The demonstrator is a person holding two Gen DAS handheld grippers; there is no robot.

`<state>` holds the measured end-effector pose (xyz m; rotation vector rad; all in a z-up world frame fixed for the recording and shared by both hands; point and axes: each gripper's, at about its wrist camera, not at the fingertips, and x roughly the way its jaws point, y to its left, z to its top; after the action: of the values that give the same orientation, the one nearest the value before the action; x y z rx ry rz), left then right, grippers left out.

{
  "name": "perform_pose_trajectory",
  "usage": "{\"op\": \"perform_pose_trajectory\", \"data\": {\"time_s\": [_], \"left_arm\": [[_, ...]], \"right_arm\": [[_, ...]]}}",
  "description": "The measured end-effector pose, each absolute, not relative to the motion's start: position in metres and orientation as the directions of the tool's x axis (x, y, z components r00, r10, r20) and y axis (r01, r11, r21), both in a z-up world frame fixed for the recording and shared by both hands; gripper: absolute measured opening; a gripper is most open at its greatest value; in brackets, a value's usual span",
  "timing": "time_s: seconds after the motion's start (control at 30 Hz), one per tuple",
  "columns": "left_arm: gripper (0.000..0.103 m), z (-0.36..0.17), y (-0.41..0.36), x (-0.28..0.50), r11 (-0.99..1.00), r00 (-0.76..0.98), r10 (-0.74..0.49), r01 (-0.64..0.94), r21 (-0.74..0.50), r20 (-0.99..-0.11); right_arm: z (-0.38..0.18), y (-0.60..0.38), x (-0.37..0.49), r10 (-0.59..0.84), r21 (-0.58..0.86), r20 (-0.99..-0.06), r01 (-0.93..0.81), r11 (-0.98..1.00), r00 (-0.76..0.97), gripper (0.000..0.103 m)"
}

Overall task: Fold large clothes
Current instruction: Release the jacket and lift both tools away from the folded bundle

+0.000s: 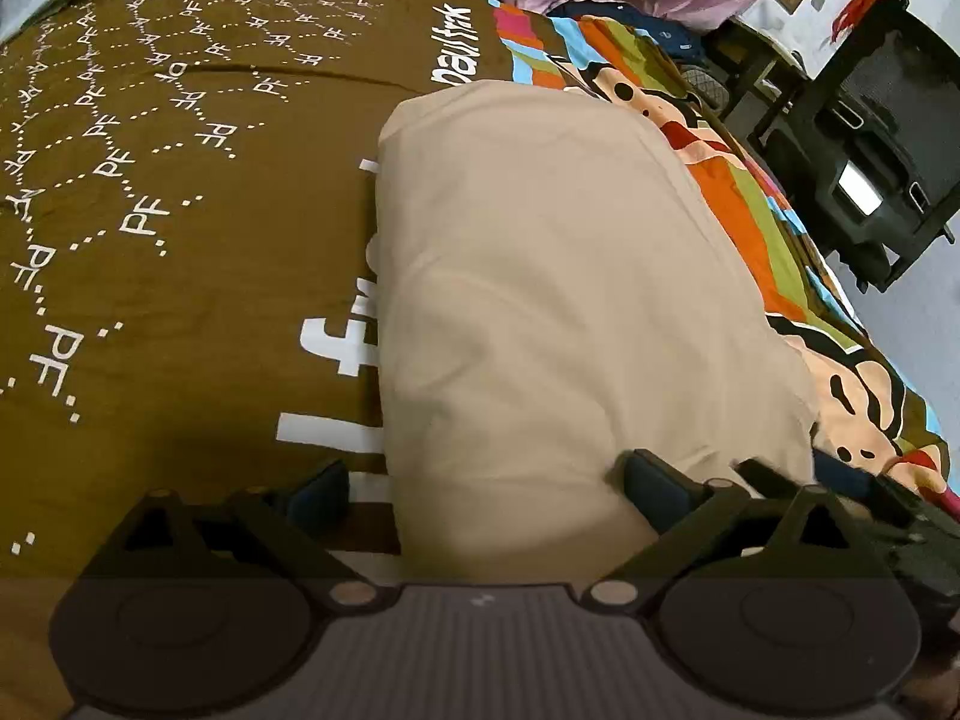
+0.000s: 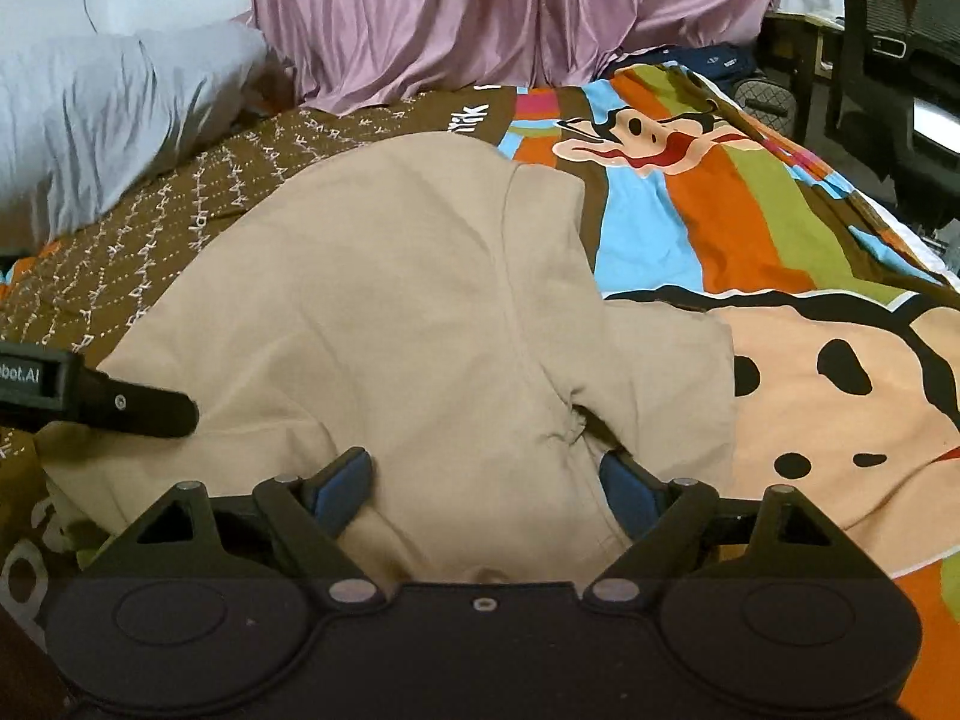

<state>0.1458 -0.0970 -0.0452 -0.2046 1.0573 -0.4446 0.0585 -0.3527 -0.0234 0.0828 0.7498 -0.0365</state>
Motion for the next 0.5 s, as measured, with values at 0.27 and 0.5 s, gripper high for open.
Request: {"op": "perform_pose_trajectory", "data": {"time_s": [0.27, 0.5], "left_arm": [[0.101, -0.049, -0.094, 0.142, 0.877, 0.434, -0.480, 0.259, -0.404, -0.762], [0.102, -0.054, -0.088, 0.142, 0.859, 0.442, -0.511, 0.254, -0.444, -0.737]], "right_arm": [[0.038, -0.375, 0.075, 0.015, 0.088, -0.500, 0.033, 0.996, 0.866, 0.076], [0.039, -0.344, 0.192, 0.235, 0.125, -0.515, -0.199, 0.972, 0.824, 0.081]]}}
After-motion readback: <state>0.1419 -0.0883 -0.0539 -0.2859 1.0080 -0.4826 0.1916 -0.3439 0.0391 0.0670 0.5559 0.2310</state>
